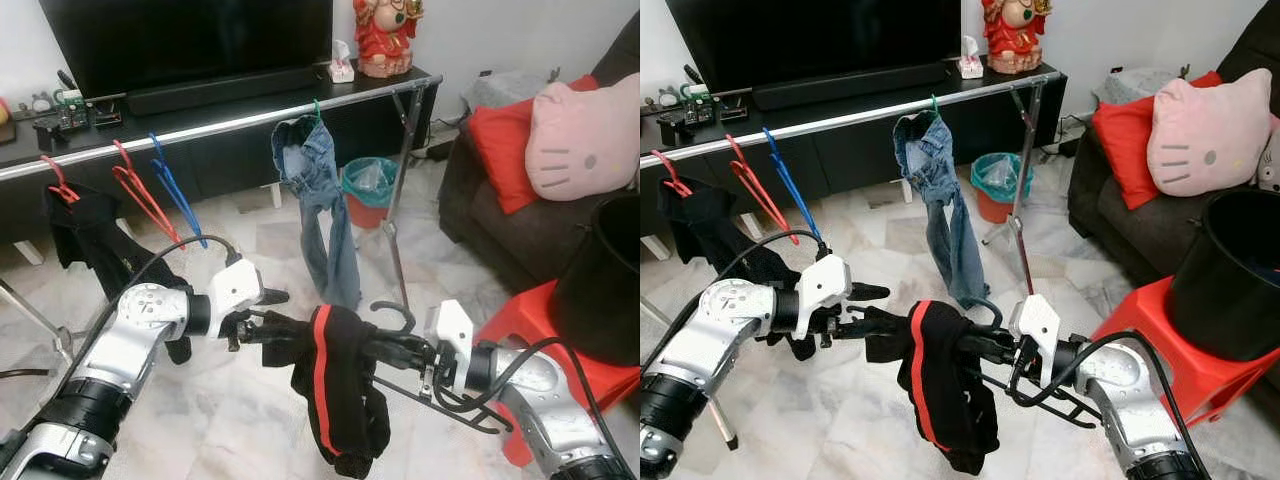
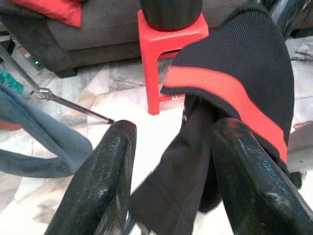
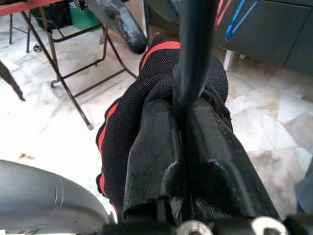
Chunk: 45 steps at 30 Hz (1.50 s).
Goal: Hang hanger
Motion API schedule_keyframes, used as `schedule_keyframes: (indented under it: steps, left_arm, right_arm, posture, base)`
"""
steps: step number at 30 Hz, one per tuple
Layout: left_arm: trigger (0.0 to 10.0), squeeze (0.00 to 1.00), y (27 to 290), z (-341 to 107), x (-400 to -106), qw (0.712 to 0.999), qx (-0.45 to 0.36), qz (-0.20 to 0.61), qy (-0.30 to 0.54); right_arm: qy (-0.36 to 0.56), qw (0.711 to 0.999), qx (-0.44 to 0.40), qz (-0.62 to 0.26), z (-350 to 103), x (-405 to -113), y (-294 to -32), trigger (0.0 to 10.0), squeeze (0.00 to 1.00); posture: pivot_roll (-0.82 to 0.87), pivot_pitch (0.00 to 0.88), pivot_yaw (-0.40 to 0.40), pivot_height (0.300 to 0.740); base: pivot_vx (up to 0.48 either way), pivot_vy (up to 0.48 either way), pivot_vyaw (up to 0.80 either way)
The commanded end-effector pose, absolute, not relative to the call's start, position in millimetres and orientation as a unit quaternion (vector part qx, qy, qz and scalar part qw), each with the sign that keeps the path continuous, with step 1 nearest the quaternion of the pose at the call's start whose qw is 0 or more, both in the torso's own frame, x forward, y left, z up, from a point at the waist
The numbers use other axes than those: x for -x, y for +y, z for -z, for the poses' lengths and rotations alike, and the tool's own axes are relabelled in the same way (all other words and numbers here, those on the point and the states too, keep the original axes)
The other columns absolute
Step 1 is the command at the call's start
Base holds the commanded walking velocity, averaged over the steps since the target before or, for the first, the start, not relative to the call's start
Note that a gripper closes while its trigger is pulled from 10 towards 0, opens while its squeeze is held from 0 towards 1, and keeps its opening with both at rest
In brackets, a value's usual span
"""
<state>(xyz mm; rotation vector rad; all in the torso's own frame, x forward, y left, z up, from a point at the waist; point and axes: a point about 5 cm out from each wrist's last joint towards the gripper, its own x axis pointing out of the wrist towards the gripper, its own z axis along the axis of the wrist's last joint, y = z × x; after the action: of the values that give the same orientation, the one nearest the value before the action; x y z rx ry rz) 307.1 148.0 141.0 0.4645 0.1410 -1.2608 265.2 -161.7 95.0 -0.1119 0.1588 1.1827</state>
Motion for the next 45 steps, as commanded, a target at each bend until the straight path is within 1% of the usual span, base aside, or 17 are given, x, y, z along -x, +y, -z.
schedule_keyframes:
  steps: [1,4,10,12,19,23,25,33,34,36,37,38,39,40,41,43,45]
  left_arm:
    - [10.0,0.00,141.7,-143.3,-304.3,0.769,-0.212,0.600,0.066]
    - [10.0,0.00,136.6,-143.5,-301.8,0.760,-0.205,0.612,0.067]
    - [10.0,0.00,133.2,-143.3,-301.0,0.757,-0.203,0.618,0.067]
    - [10.0,0.00,127.8,-141.7,-298.0,0.746,-0.198,0.632,0.071]
    - [10.0,0.00,124.6,-135.6,-291.0,0.731,-0.194,0.648,0.093]
    - [10.0,0.00,125.2,-135.9,-298.4,0.762,-0.180,0.617,0.081]
    - [10.0,0.00,124.9,-134.6,-295.2,0.753,-0.168,0.629,0.089]
    - [10.0,0.00,119.1,-136.8,-291.1,0.746,-0.152,0.642,0.086]
    - [9.8,0.00,118.1,-137.6,-291.2,0.746,-0.152,0.643,0.084]
    - [8.0,0.00,115.7,-140.5,-291.1,0.744,-0.142,0.648,0.079]
    - [8.0,0.00,115.2,-141.4,-291.0,0.744,-0.138,0.650,0.079]
    - [7.5,0.00,114.2,-142.4,-290.4,0.741,-0.132,0.654,0.079]
    - [5.2,0.00,113.3,-142.8,-289.2,0.737,-0.130,0.659,0.080]
    - [5.2,0.00,112.7,-143.0,-288.2,0.734,-0.129,0.662,0.081]
    - [4.7,0.00,111.7,-143.2,-286.6,0.729,-0.124,0.668,0.082]
    - [4.5,0.00,109.1,-143.5,-281.9,0.718,-0.116,0.681,0.088]
    - [4.5,0.00,108.7,-143.6,-280.9,0.715,-0.115,0.684,0.089]
  right_arm:
    - [0.058,0.816,0.059,-0.572,-104.0,-268.4,-154.4,10.0,0.00]
    - [0.057,0.813,0.058,-0.577,-104.4,-268.0,-152.4,10.0,0.00]
    - [0.057,0.811,0.057,-0.579,-104.5,-267.5,-150.7,10.0,0.00]
    - [0.054,0.809,0.057,-0.583,-105.4,-267.6,-147.6,10.0,0.00]
    - [0.048,0.810,0.058,-0.582,-106.4,-269.5,-144.7,10.0,0.00]
    - [0.046,0.811,0.059,-0.580,-106.2,-270.2,-143.6,10.0,0.00]
    - [0.045,0.811,0.059,-0.581,-106.0,-270.3,-141.9,10.0,0.00]
    - [0.044,0.809,0.058,-0.583,-105.1,-270.3,-138.1,10.0,0.00]
    - [0.045,0.808,0.057,-0.584,-104.1,-270.0,-137.1,10.0,0.00]
    - [0.048,0.806,0.054,-0.588,-101.5,-268.7,-135.2,10.0,0.00]
    - [0.049,0.805,0.054,-0.589,-101.1,-268.4,-134.7,10.0,0.00]
    - [0.049,0.805,0.053,-0.589,-100.7,-268.2,-133.7,10.0,0.00]
    - [0.049,0.804,0.052,-0.590,-100.6,-268.0,-133.0,10.0,0.00]
    - [0.048,0.804,0.052,-0.590,-100.5,-267.9,-132.6,10.0,0.00]
    - [0.049,0.803,0.051,-0.591,-100.2,-267.5,-131.8,10.0,0.00]
    - [0.050,0.802,0.050,-0.594,-99.2,-266.7,-130.6,10.0,0.00]
    - [0.050,0.802,0.050,-0.594,-99.0,-266.6,-130.6,10.0,0.00]
  posture:
    - [0.09,0.012,0.054,0.740]
    - [0.09,0.011,0.055,0.740]
    - [0.09,0.011,0.058,0.740]
    - [0.09,0.013,0.059,0.740]
    - [0.09,0.011,0.063,0.740]
    - [0.09,0.006,0.067,0.740]
    - [0.09,0.006,0.067,0.740]
    - [0.09,0.000,0.070,0.740]
    - [0.09,0.000,0.070,0.740]
    - [0.09,0.000,0.070,0.740]
    - [0.09,0.000,0.070,0.740]
    - [0.09,0.000,0.070,0.740]
    - [0.10,0.002,0.071,0.740]
    - [0.10,0.002,0.071,0.740]
    - [0.10,0.002,0.071,0.740]
    - [0.10,0.006,0.070,0.740]
    - [0.10,0.006,0.070,0.740]
  base:
    - [0.000,0.000,0.00]
    - [0.000,0.000,0.00]
    - [0.000,0.000,0.00]
    - [0.000,0.000,0.00]
    - [0.000,0.000,0.00]
    - [0.000,0.000,0.00]
    - [0.000,0.000,0.00]
    - [0.000,0.000,0.00]
    - [0.000,0.000,0.00]
    - [0.000,0.000,0.00]
    - [0.000,0.000,0.00]
    - [0.000,0.000,0.00]
    - [0.000,0.000,0.00]
    - [0.000,0.000,0.00]
    - [0.000,0.000,0.00]
    - [0.000,0.000,0.00]
    - [0.000,0.000,0.00]
